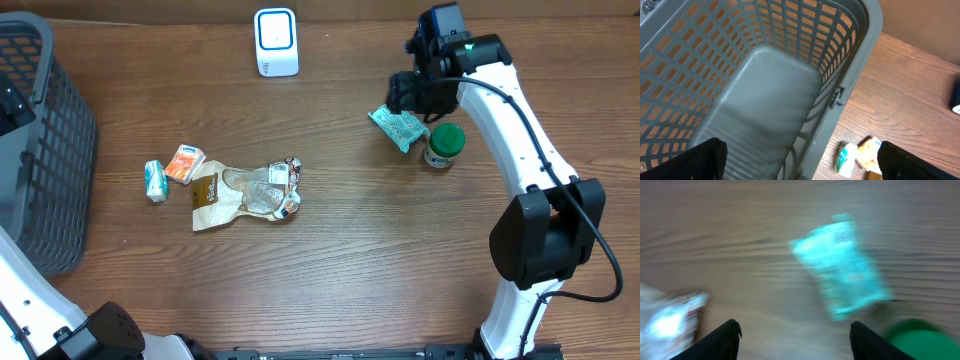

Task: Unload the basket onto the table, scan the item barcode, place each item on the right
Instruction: 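Carry the teal packet beside the jar and release it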

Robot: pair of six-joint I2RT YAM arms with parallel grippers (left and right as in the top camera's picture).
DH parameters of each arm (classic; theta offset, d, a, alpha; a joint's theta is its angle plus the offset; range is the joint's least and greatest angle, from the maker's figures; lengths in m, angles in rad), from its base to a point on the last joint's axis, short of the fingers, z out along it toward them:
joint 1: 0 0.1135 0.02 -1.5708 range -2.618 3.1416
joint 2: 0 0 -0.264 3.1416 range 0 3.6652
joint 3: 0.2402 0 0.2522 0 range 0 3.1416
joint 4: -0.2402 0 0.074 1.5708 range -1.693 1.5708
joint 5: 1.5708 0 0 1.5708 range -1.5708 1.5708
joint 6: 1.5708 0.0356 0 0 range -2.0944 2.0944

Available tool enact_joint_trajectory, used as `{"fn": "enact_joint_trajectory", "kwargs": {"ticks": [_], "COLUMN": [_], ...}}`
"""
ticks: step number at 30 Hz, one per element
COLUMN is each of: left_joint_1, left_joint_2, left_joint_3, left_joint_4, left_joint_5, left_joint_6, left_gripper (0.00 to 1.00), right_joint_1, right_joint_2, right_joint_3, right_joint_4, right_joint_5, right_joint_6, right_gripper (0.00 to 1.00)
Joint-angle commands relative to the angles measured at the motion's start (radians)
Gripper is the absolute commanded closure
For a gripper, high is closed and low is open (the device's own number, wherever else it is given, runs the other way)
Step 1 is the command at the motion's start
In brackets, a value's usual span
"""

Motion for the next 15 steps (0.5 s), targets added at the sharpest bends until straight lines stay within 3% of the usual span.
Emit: {"fn": "enact_joint_trajectory", "kwargs": {"ticks": [1, 6, 9, 13, 15], "left_joint_1": [0.0, 0.0, 0.0, 0.0, 0.0], "left_joint_2": [0.0, 0.0, 0.0, 0.0, 0.0], "left_joint_3": [-0.003, -0.003, -0.003, -0.003, -0.003], "left_joint_4": [0.001, 0.001, 0.0, 0.001, 0.0], "left_joint_5": [0.008, 0.008, 0.008, 0.008, 0.008], "left_joint_6": [0.015, 0.015, 0.015, 0.015, 0.015], "left_gripper": [0.0, 0.0, 0.01, 0.0, 0.0], "right_joint_1": [0.024, 0.128, 0.217, 0.313, 0.374], "right_joint_2": [-0.014, -0.012, -0.012, -0.011, -0.011], "right_joint_3": [-0.018, -0.17, -0.25, -0.29, -0.308], "right_joint_4": [0.004, 0.063, 0.157, 0.298, 0.385], "right_joint_5": [-0.383, -0.417, -0.416, -0.391, -0.306], "right_joint_6": [0.004, 0.114, 0.195, 0.283, 0.385], "right_gripper": [0.32, 0.32, 0.48, 0.84, 0.91]}}
